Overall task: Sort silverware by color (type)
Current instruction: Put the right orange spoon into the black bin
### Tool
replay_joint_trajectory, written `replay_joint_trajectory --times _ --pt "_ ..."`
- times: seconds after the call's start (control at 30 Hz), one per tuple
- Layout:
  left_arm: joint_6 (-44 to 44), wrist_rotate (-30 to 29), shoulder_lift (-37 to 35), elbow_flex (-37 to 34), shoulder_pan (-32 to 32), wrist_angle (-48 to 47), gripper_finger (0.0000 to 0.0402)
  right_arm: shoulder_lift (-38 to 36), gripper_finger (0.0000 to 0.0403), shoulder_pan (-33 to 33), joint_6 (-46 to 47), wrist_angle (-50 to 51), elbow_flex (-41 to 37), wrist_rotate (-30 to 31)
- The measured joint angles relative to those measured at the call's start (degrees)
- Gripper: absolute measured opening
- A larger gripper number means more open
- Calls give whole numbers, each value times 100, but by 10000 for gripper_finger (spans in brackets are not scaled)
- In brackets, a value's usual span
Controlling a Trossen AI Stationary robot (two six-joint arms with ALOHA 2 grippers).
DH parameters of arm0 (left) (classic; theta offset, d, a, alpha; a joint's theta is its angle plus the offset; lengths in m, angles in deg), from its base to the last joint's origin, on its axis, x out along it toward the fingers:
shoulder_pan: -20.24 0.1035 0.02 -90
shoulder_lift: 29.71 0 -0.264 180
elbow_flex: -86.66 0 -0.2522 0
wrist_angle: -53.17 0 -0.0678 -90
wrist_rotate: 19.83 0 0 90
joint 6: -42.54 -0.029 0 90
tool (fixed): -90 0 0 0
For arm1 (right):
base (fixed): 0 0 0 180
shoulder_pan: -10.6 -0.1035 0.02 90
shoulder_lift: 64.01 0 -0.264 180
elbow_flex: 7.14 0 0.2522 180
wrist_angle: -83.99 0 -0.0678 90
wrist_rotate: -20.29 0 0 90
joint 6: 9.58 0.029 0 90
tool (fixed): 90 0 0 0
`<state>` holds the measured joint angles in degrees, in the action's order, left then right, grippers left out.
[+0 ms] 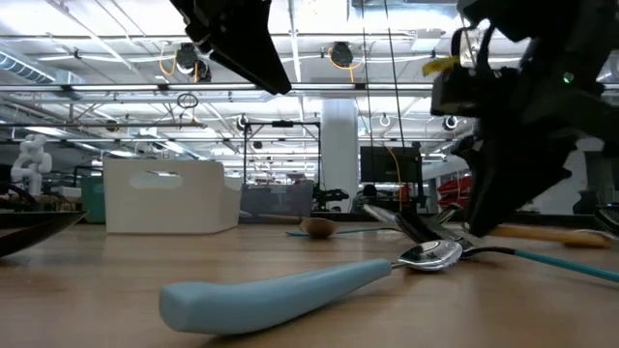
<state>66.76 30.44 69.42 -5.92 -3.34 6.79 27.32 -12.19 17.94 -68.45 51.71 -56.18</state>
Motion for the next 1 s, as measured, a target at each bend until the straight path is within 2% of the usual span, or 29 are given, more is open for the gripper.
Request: replay_joint_trajectory --times 0.57,1.0 --pt "-26 28 -4 2 48 295 175 -20 37 61 -1106 896 1235 1060" --pt "333 46 -4 2 21 286 175 -22 37 64 -1533 925 1411 1219"
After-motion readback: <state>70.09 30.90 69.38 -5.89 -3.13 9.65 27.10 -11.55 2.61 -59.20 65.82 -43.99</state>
